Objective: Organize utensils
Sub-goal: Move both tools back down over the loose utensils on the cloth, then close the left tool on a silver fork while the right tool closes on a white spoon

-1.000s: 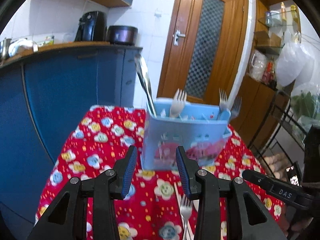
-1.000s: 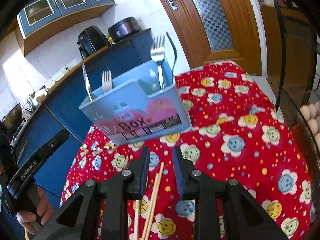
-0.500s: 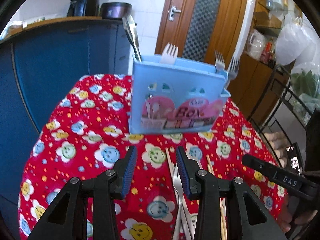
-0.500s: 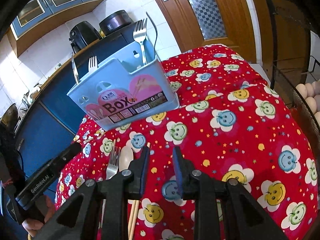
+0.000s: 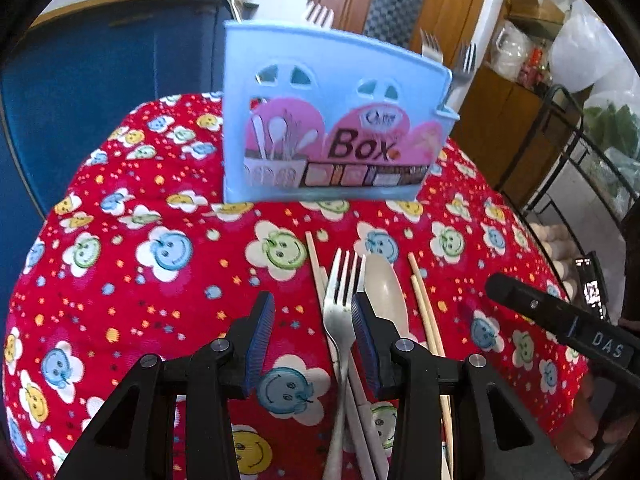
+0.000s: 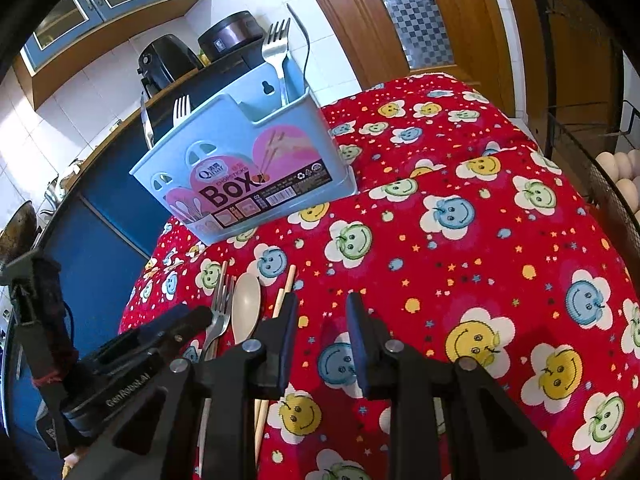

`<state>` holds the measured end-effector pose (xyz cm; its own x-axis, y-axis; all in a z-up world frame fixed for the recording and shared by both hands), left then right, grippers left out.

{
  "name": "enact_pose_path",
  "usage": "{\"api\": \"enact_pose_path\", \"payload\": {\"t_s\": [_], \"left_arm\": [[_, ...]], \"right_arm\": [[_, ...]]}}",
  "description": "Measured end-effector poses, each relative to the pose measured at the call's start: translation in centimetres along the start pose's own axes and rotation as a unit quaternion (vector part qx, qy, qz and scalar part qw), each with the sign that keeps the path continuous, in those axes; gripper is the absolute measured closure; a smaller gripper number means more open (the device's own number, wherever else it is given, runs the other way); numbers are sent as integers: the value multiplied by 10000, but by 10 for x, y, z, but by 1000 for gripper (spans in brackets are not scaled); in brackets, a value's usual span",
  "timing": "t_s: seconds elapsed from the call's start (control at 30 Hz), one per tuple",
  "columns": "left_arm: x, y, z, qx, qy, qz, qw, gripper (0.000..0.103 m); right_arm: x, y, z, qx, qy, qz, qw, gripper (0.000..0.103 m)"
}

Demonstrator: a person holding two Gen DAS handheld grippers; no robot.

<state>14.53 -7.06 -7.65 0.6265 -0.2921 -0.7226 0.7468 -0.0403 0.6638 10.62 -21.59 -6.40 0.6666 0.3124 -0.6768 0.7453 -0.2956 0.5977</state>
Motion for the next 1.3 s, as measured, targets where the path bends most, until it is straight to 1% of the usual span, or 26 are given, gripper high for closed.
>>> {"api": "enact_pose_path", "payload": {"t_s": [0.2, 0.3, 0.33, 0.37, 0.4, 0.43, 0.57, 0.63, 0.83, 0.97, 1.0, 1.07, 1.2, 1.3], "left_arm": [[9, -3, 4, 187, 99, -84, 9997, 62], [13, -3, 3, 178, 58, -104, 9998, 62], [13, -3, 3, 162, 35, -82, 9998, 69], [13, -3, 3, 145, 4, -72, 9999, 78], [12, -2, 3, 102, -94, -65, 9999, 83], [11, -2, 3, 69, -154, -48, 9998, 90], [6, 0, 2, -3, -243, 73, 9997, 97], [2, 2, 1, -52, -278, 140, 9995, 99], [-11, 7, -7, -216, -325, 355, 9986, 100], [-18, 9, -19, -377, -216, 505, 9978, 100], [-19, 9, -23, -409, -200, 522, 9976, 100], [-22, 11, -31, -511, -191, 565, 9969, 100], [-25, 10, -45, -656, -100, 597, 9960, 100], [-26, 9, -52, -775, -99, 623, 9950, 100]], "right_arm": [[2, -3, 1, 12, 21, -53, 10000, 76], [4, -4, 2, 30, 25, -73, 10000, 76], [4, -4, 2, 33, 29, -77, 10000, 76], [4, -4, 2, 33, 31, -79, 10000, 76], [4, -4, 2, 31, 34, -83, 10000, 76], [4, -4, 2, 29, 36, -86, 10000, 76], [5, -6, 0, 13, 48, -103, 9999, 76], [6, -6, -2, -10, 54, -117, 9999, 76], [9, -7, -10, -114, 94, -152, 9998, 76], [13, -9, -19, -218, 201, -209, 9993, 75], [14, -9, -22, -254, 243, -223, 9991, 75], [17, -8, -29, -334, 338, -259, 9985, 69], [24, -7, -46, -608, 511, -344, 9963, 68], [33, -9, -57, -831, 589, -447, 9938, 67]]}}
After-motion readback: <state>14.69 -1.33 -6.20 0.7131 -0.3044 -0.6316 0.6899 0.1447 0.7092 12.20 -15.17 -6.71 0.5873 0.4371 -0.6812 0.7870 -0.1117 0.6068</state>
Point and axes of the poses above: each gripper's, at about its wrist camera, not at the fingertips, and x roughly the way its jaws point, z to its right, y to its top, the point moved 10 cm from there along x, roughly the way its jaws point, and after that the axes turned 2 degrees about z, right-handed, at the moved point
